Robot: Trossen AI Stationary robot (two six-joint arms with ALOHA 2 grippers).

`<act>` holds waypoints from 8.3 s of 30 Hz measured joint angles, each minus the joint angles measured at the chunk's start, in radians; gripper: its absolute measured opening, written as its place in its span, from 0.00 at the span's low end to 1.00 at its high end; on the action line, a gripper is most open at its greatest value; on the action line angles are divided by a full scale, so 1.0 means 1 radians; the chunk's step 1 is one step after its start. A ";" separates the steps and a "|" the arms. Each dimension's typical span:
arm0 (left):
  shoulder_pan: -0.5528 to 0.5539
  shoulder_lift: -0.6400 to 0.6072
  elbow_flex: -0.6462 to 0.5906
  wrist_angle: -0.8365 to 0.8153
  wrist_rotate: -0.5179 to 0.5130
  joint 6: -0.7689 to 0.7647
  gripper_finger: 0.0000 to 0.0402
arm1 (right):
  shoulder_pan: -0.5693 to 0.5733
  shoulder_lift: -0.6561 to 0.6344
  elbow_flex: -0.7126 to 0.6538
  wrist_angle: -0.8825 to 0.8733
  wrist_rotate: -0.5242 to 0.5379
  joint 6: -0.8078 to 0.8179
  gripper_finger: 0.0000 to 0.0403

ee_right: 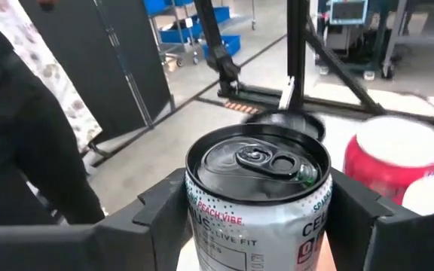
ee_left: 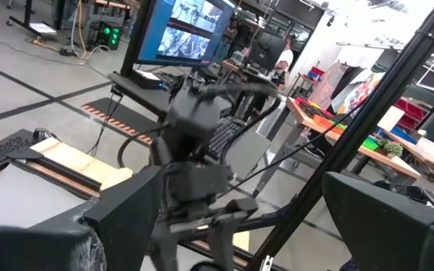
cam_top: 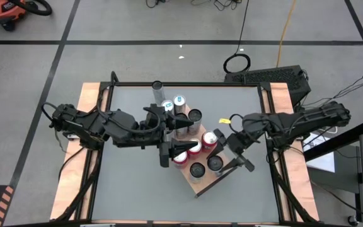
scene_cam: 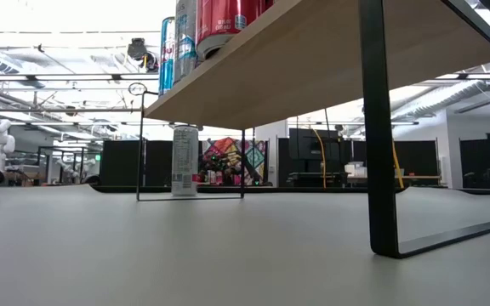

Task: Place canned beverage on shelf
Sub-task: Put the bottom red soda can on the shelf aligned with the other red soda can

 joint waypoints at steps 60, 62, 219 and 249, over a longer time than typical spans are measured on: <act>0.001 0.001 0.000 -0.029 0.004 0.004 0.91 | 0.000 -0.123 -0.064 -0.040 0.105 0.137 0.73; 0.001 0.001 0.000 -0.030 0.004 0.006 0.91 | 0.001 -0.146 -0.064 -0.051 0.122 0.178 0.73; 0.016 0.001 0.000 -0.078 -0.026 0.103 0.91 | 0.210 0.218 0.362 -0.840 0.358 0.306 0.00; 0.011 0.001 0.000 -0.078 -0.022 0.103 0.91 | 0.242 0.220 0.362 -0.731 0.283 0.351 0.00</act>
